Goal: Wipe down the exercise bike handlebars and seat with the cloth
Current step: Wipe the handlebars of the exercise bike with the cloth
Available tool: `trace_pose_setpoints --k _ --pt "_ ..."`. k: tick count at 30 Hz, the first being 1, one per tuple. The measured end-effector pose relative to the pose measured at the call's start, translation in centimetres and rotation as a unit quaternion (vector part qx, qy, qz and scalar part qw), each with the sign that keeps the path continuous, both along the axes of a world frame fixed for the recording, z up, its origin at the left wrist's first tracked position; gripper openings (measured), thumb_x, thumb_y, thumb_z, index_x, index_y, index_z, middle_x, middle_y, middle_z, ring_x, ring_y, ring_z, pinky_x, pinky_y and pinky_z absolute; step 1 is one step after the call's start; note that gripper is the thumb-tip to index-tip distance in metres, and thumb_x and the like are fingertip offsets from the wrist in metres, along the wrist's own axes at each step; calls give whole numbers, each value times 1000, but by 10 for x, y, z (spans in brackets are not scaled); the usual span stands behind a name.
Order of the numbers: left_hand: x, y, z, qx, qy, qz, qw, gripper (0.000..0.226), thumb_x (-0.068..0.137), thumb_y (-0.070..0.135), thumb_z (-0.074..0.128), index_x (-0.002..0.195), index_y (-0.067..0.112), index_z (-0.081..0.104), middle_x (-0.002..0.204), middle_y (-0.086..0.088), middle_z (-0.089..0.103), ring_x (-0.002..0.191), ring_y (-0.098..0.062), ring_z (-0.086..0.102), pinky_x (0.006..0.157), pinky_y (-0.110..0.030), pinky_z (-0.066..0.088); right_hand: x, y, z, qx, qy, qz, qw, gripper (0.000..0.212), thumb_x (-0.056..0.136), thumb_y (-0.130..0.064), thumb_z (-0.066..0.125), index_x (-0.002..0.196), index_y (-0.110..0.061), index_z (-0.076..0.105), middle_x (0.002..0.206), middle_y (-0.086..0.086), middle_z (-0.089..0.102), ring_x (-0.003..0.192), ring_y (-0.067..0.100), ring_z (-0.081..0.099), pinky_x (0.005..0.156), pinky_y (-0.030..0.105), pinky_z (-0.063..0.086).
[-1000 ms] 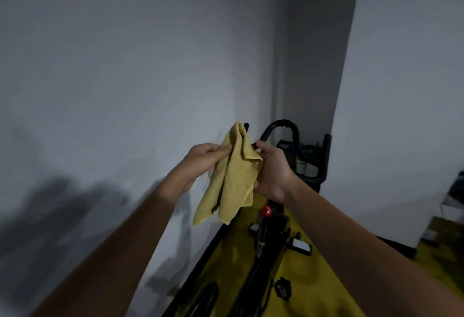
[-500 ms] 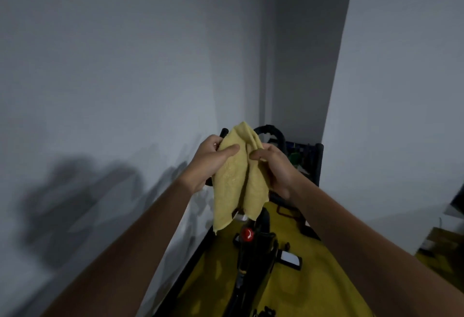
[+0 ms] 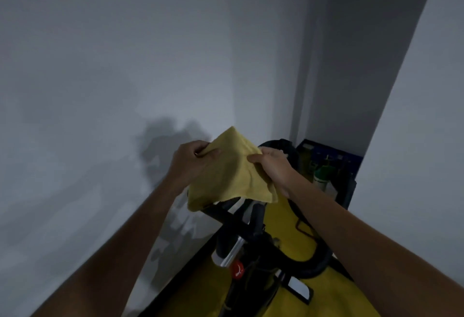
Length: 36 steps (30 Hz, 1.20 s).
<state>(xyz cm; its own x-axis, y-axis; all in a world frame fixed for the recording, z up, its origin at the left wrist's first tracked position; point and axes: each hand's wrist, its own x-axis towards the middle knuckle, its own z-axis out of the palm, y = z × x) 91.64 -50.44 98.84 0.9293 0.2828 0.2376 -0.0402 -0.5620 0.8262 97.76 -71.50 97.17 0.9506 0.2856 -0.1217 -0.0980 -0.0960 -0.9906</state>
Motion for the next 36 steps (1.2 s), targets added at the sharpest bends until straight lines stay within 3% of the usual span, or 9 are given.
trace_pose_setpoints --k 5,9,14,17,21,25,28,31,36 --pt "20 7 0 70 -23 45 996 21 94 38 68 93 19 75 82 2 73 79 -17 69 73 -32 53 29 15 -1 -15 -18 22 999 20 91 -15 67 107 -6 73 104 16 75 96 33 71 82 41 59" --pt "30 19 -1 110 -28 63 992 22 98 34 63 97 15 73 88 -1 72 84 -18 66 79 -34 50 45 31 -5 -2 -18 45 999 18 92 -15 68 105 -3 72 105 20 74 86 30 71 77 36 59" --pt "54 45 -10 167 39 112 979 27 102 41 52 113 23 68 107 -4 63 108 -27 55 102 -47 42 64 58 -11 -7 15 65 998 12 91 -18 69 102 -17 73 103 12 75 96 33 72 89 47 60" --pt "66 59 -23 169 66 124 976 26 102 42 51 114 23 65 116 -10 55 120 -32 45 107 -46 36 70 72 -21 -7 51 92 994 20 93 -16 67 112 -14 69 106 12 74 95 32 72 83 46 61" --pt "95 82 -44 152 91 145 973 26 103 43 48 118 27 62 118 -7 37 122 -33 35 101 -44 34 89 95 -35 -29 62 101 993 19 92 -14 67 111 -13 68 106 10 74 91 26 72 68 31 59" --pt "139 107 -62 156 103 108 976 28 106 36 46 122 20 63 117 -13 45 124 -32 35 106 -41 28 118 114 -48 -62 44 76 994 15 88 -18 70 100 -10 71 90 7 65 75 19 60 60 23 49" --pt "176 121 -74 121 102 66 985 25 106 29 47 117 14 64 109 -16 47 115 -32 43 105 -42 36 144 123 -55 -104 34 35 993 25 85 -19 73 107 -8 71 82 2 64 64 10 59 47 16 41" --pt "216 125 -87 105 93 19 990 23 105 21 50 111 4 65 95 -26 51 83 -34 52 87 -46 49 166 127 -65 -107 44 -10 993 23 83 -20 76 104 -15 69 70 -2 66 50 1 59 46 16 43" --pt "266 106 -113 87 99 -27 991 24 103 15 54 99 -6 66 88 -33 65 73 -37 59 70 -32 38 192 114 -81 -180 2 -78 981 18 88 -26 75 100 -14 71 68 2 74 43 0 57 50 17 48"
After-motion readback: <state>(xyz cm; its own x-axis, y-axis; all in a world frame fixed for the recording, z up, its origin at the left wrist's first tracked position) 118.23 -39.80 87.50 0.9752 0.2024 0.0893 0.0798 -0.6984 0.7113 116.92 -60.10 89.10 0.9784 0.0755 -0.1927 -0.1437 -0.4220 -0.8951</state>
